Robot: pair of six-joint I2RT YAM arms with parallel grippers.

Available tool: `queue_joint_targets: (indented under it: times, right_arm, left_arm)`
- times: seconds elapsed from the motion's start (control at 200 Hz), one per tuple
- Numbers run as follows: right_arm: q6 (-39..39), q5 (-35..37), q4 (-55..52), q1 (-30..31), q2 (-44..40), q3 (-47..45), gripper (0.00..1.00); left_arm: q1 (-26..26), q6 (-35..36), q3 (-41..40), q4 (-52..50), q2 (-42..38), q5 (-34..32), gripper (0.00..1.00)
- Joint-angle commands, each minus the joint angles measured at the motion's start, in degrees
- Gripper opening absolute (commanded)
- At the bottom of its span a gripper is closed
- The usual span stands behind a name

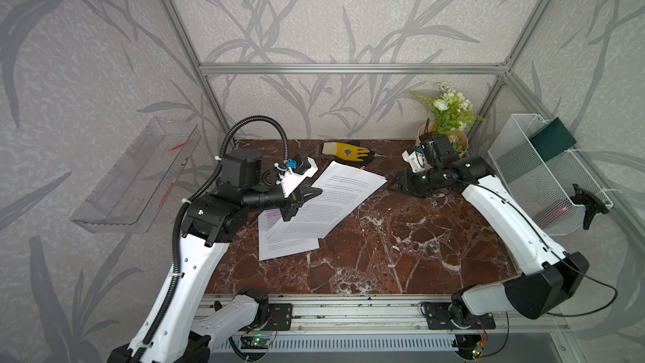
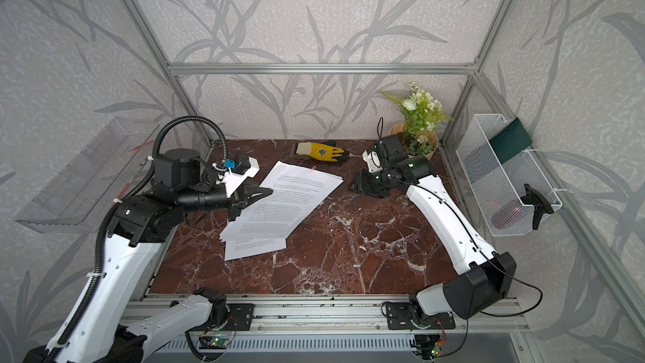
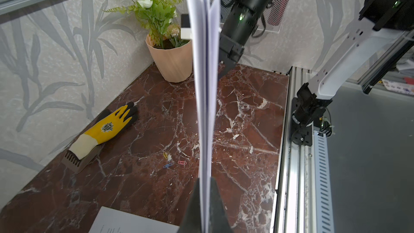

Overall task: Unclip the paperclips from the documents
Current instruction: Remove the paper clip from the document.

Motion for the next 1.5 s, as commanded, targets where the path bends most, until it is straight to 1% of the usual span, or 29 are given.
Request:
queue_joint_targets:
  times: [0.0, 0.05, 0.095, 0.24, 0.355, 0.46, 0.625, 0.755, 0.905, 1.015, 1.37, 1.495]
  right_arm:
    - [5.1, -5.3, -16.6, 0.4, 0.3, 4.5, 0.54]
    - [7.5, -6.5, -17.8, 0.6, 0.0, 6.2, 0.54]
    - [11.6, -7.9, -18.4, 0.9, -0.3, 7.6, 0.54]
    - [21.1, -12.1, -17.4, 2.8, -0.3, 11.3, 0.53]
    - [29.4, -14.0, -13.1, 6.8, 0.6, 13.3, 0.52]
    - [34.6, -14.3, -10.2, 10.4, 2.4, 15.5, 0.51]
    - [38.0, -12.8, -9.4, 11.3, 4.9, 17.9, 0.5]
    - [42.6, -13.6, -3.6, 11.5, 5.5, 14.8, 0.5]
    - [48.0, -15.5, 3.7, 12.3, 5.9, 10.4, 0.44]
    - [47.3, -15.3, 1.7, 13.0, 7.0, 11.1, 0.38]
    - [50.3, -15.3, 7.0, 14.2, 6.3, 5.9, 0.35]
    - [50.9, -14.4, 8.5, 14.4, 6.5, 5.2, 0.28]
  left_arm:
    - [0.1, 9.4, -0.8, -2.4, 0.1, -1.7, 0.0]
    - [-0.1, 11.4, -1.3, -3.1, 0.3, -2.1, 0.0]
    - [-0.2, 13.3, -1.9, -3.9, 0.5, -2.5, 0.0]
    - [-0.9, 19.1, -2.9, -6.8, 1.0, -4.1, 0.0]
    - [-2.9, 21.6, -4.1, -6.5, 0.5, -9.3, 0.0]
    - [-4.9, 23.6, -5.0, -6.6, -0.3, -13.2, 0.0]
    - [-7.6, 24.9, -6.4, -5.9, -1.4, -17.3, 0.0]
    - [-9.8, 26.3, -6.6, -5.9, -1.6, -20.4, 0.0]
    - [-10.4, 26.3, -6.8, -5.0, -1.8, -21.4, 0.0]
    - [-10.5, 26.4, -6.9, -4.5, -1.8, -22.3, 0.0]
    - [-10.8, 27.0, -6.9, -3.8, -2.1, -23.2, 0.0]
    - [-10.9, 27.0, -7.0, -3.7, -2.3, -23.2, 0.0]
